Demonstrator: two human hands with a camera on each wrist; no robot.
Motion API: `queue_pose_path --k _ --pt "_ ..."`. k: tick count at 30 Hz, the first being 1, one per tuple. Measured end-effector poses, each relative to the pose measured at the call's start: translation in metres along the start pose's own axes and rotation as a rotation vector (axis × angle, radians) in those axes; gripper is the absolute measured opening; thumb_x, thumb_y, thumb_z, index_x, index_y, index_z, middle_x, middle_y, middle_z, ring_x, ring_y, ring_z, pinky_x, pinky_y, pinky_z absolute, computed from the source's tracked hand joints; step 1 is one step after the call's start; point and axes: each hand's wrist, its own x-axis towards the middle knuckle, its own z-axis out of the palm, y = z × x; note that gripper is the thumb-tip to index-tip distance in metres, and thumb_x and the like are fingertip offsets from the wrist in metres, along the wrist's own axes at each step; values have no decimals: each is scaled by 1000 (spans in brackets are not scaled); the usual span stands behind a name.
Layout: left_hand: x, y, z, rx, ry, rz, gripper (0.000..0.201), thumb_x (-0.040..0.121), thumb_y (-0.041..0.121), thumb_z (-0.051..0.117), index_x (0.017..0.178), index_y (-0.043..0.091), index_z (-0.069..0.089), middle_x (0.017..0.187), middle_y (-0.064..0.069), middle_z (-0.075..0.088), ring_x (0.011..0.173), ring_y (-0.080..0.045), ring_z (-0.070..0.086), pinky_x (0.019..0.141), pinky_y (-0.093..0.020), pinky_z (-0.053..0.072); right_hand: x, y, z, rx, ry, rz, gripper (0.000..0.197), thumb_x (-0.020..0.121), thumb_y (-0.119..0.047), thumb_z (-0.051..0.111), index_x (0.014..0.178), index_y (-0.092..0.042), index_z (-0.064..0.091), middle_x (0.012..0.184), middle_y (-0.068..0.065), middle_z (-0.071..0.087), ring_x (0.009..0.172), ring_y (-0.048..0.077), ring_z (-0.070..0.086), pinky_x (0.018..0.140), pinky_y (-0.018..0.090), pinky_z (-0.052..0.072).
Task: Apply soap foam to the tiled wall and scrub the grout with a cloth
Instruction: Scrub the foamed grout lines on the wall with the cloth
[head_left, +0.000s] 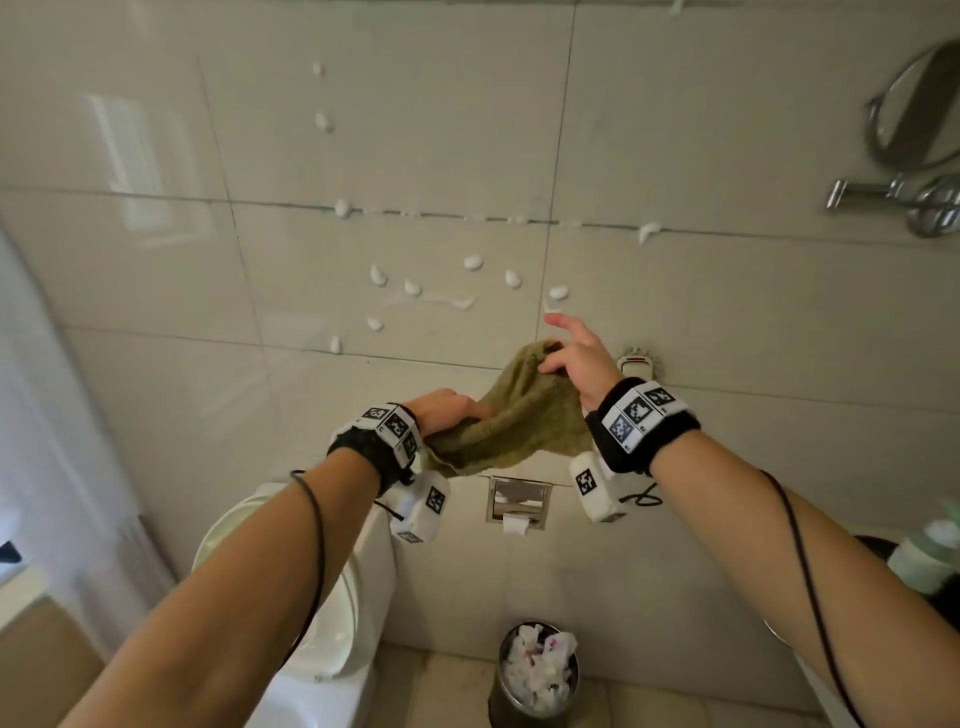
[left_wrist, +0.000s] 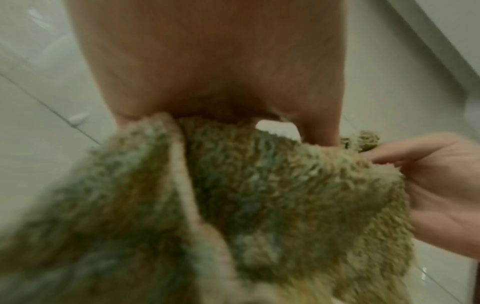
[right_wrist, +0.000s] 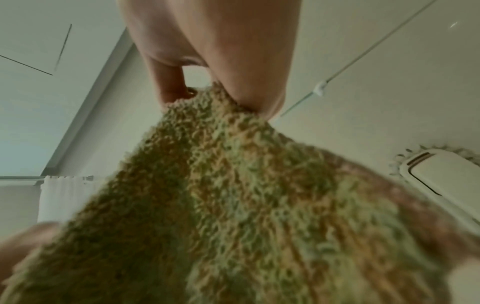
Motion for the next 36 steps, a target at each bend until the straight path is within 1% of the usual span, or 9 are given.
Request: queue_pose_path --k 5,8,11,17,20,23,28,32,36 --pt "1 -10 -35 -62 88 37 46 79 42 78 102 2 74 98 -11 75 92 -28 72 86 -36 58 8 -11 17 -18 59 -67 49 86 0 66 131 -16 54 114 12 64 88 19 66 71 25 54" --pt "5 -13 -55 -170 161 131 32 84 29 76 100 2 75 97 -11 75 92 -28 70 86 -34 57 16 -7 28 -229 111 -111 25 92 -12 63 117 -15 64 123 13 64 100 21 63 89 32 52" --pt "5 -16 -75 -280 142 261 22 90 22 69 106 8 73 94 -5 72 86 -20 68 67 -17 54 22 -4 42 -344 174 -123 16 95 -18 59 108 -21 67 123 8 64 114 23 60 102 41 47" --pt "10 -24 -103 -468 29 366 26 89 9 69 115 8 64 100 -6 73 89 -20 71 71 -25 59 25 -7 62 -271 256 -62 22 96 -25 58 118 -25 61 117 11 65 95 22 65 84 35 54" --pt "13 -25 -108 -514 59 375 22 89 5 69 110 9 62 100 -8 71 91 -25 70 77 -32 59 18 -9 69 -275 164 -95 22 96 -33 59 118 -30 62 112 4 67 91 13 67 80 26 54" --pt "18 -22 -112 -543 111 364 28 89 8 70 115 6 60 101 -10 70 88 -24 69 73 -33 58 9 -14 70 -375 58 -94 36 92 -47 61 126 -36 59 123 -3 62 105 13 63 87 28 52" --pt "24 -11 -109 -510 182 339 27 87 14 74 109 13 58 103 -10 69 89 -24 68 70 -32 56 6 -15 55 -495 -144 -10 56 82 -54 69 133 -42 50 116 0 65 96 21 70 84 38 59" --pt "23 2 -106 -403 226 272 49 82 15 80 120 16 49 98 -6 65 82 -19 66 62 -27 54 9 -19 34 -588 -211 -12 59 77 -46 77 129 -43 49 114 6 63 96 24 67 87 42 58" --pt "26 7 -105 -283 185 263 69 76 15 83 129 27 41 104 -12 66 93 -25 67 71 -30 54 11 -20 6 -703 -229 7 52 76 -50 75 123 -38 56 113 7 60 95 22 63 85 37 57"
